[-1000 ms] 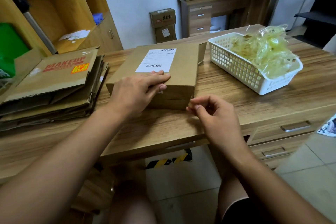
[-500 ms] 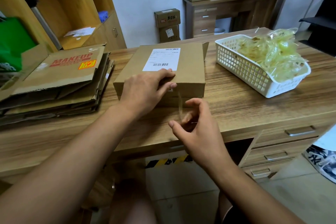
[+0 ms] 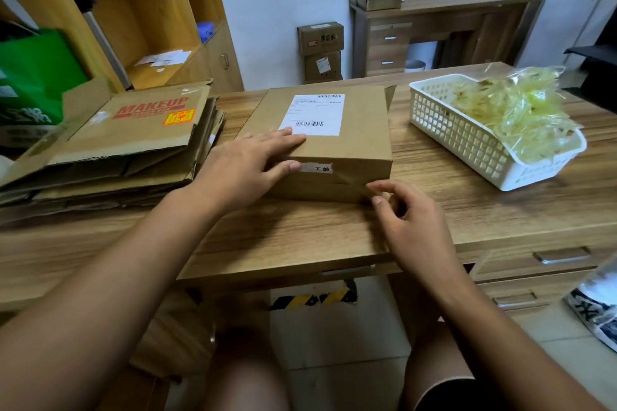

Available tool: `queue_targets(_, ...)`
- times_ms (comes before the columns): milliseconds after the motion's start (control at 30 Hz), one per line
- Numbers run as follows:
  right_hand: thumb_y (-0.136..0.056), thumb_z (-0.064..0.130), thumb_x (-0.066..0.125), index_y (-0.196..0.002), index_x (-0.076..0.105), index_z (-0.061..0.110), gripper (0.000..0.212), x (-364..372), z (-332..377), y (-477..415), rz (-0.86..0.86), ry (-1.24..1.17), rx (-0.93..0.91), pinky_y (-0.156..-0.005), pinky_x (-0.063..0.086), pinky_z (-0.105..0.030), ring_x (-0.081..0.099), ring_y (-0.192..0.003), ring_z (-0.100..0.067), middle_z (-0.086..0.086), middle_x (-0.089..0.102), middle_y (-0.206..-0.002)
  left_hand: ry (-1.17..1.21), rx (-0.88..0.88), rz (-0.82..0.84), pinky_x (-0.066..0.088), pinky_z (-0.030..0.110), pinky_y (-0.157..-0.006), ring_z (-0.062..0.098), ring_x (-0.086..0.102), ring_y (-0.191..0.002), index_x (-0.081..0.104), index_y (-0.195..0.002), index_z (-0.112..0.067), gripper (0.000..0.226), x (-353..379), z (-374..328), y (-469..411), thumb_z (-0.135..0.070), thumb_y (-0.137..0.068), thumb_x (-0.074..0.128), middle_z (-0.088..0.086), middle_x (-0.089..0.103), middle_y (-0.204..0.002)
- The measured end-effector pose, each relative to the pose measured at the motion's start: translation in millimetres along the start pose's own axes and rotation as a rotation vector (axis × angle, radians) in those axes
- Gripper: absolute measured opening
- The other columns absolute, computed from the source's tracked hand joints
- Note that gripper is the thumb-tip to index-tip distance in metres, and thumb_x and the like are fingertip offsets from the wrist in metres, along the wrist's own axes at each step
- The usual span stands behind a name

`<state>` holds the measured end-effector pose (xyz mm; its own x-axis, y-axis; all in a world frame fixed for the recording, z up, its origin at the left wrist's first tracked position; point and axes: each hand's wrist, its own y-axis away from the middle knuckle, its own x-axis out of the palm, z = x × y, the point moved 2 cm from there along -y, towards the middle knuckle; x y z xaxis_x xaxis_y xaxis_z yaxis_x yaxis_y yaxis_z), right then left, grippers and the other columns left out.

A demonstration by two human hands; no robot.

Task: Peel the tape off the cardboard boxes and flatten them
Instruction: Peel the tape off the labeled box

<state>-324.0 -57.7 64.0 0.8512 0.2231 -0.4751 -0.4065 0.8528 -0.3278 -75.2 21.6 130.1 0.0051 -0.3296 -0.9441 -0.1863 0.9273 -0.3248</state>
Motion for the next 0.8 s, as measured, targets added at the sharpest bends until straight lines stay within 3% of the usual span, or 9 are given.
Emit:
queue_targets(100, -0.098, 0.018, 0.064, -0.111, 0.072, 0.032, 0.021, 0.8, 7.9, 7.9, 0.026, 0.009, -0.024, -0.070, 0.047, -0.022, 0.058, -0.076, -0.002, 0.015, 0.060, -0.085, -0.029, -0.036, -0.065, 0.043, 0.032, -0.089, 0.005, 0.039, -0.140, 0.037, -0.144, -0.058, 0.052, 1.5, -3.9, 2.0, -0.069, -0.093, 0.040, -0.028, 0.039, -0.151)
queue_targets(233, -0.099, 0.024, 0.060, -0.114, 0.068, 0.032, 0.020, 23.1, 29.6, 42.7, 0.186, 0.066, -0.114, -0.086, 0.056, -0.028, 0.058, -0.095, 0.002, 0.019, 0.058, -0.099, -0.049, -0.090, -0.139, 0.046, 0.034, -0.089, 0.009, 0.047, -0.136, 0.042, -0.142, -0.057, 0.051, 5.4, -10.7, 4.0, -0.070, -0.093, 0.042, -0.024, 0.046, -0.148)
queue_targets(367, -0.101, 0.023, 0.058, -0.121, 0.068, 0.024, 0.023, 41.4, 49.6, 60.0, 0.217, 0.077, -0.255, -0.083, 0.054, -0.030, 0.055, -0.094, -0.002, 0.016, 0.054, -0.099, -0.090, -0.121, -0.200, 0.049, 0.037, -0.084, 0.016, 0.058, -0.125, 0.049, -0.138, -0.055, 0.051, 4.3, -17.6, 5.1, -0.073, -0.090, 0.045, -0.021, 0.053, -0.143)
queue_targets(467, -0.099, 0.020, 0.060, -0.111, 0.071, 0.019, 0.016, 35.5, 49.5, 51.6, 0.168, 0.041, -0.228, -0.081, 0.054, -0.033, 0.056, -0.094, -0.006, 0.012, 0.054, -0.099, -0.112, -0.150, -0.219, 0.049, 0.037, -0.077, 0.027, 0.066, -0.109, 0.055, -0.133, -0.050, 0.052, 2.1, -18.2, 4.0, -0.075, -0.087, 0.048, -0.014, 0.065, -0.131)
queue_targets(533, -0.096, 0.028, 0.062, -0.102, 0.069, 0.019, 0.013, 28.7, 46.3, 47.1, 0.129, 0.003, -0.193, -0.076, 0.055, -0.033, 0.056, -0.089, -0.007, 0.011, 0.051, -0.096, -0.110, -0.156, -0.205, 0.044, 0.035, -0.072, 0.029, 0.067, -0.103, 0.057, -0.130, -0.048, 0.052, 0.2, -16.1, 2.2, -0.075, -0.086, 0.050, -0.007, 0.071, -0.121)
queue_targets(633, -0.089, 0.044, 0.065, -0.095, 0.066, 0.025, 0.020, 18.2, 37.4, 41.3, 0.083, -0.096, -0.100, -0.072, 0.058, -0.026, 0.058, -0.091, -0.006, 0.012, 0.049, -0.099, -0.011, -0.110, -0.117, 0.041, 0.036, -0.086, 0.022, 0.057, -0.122, 0.054, -0.136, -0.047, 0.048, -4.5, -6.2, 0.4, -0.066, -0.091, 0.053, -0.013, 0.061, -0.137)
queue_targets(700, -0.088, 0.040, 0.071, -0.089, 0.065, 0.029, 0.013, 11.8, 28.7, 34.3, 0.025, -0.129, -0.065, -0.077, 0.054, -0.017, 0.058, -0.093, -0.002, 0.011, 0.049, -0.102, 0.049, -0.057, -0.018, 0.033, 0.040, -0.101, 0.015, 0.043, -0.134, 0.050, -0.141, -0.047, 0.049, -8.4, 2.0, 1.3, -0.060, -0.094, 0.052, -0.018, 0.050, -0.147)
queue_targets(800, -0.089, 0.027, 0.075, -0.080, 0.063, 0.031, 0.016, 3.3, 17.4, 21.0, -0.069, -0.164, -0.022, -0.078, 0.042, 0.002, 0.054, -0.097, 0.015, 0.007, 0.052, -0.108, 0.068, -0.007, 0.060, 0.023, 0.043, -0.110, 0.011, 0.031, -0.139, 0.045, -0.143, -0.050, 0.047, -12.1, 10.0, 3.6, -0.058, -0.096, 0.048, -0.020, 0.044, -0.150)
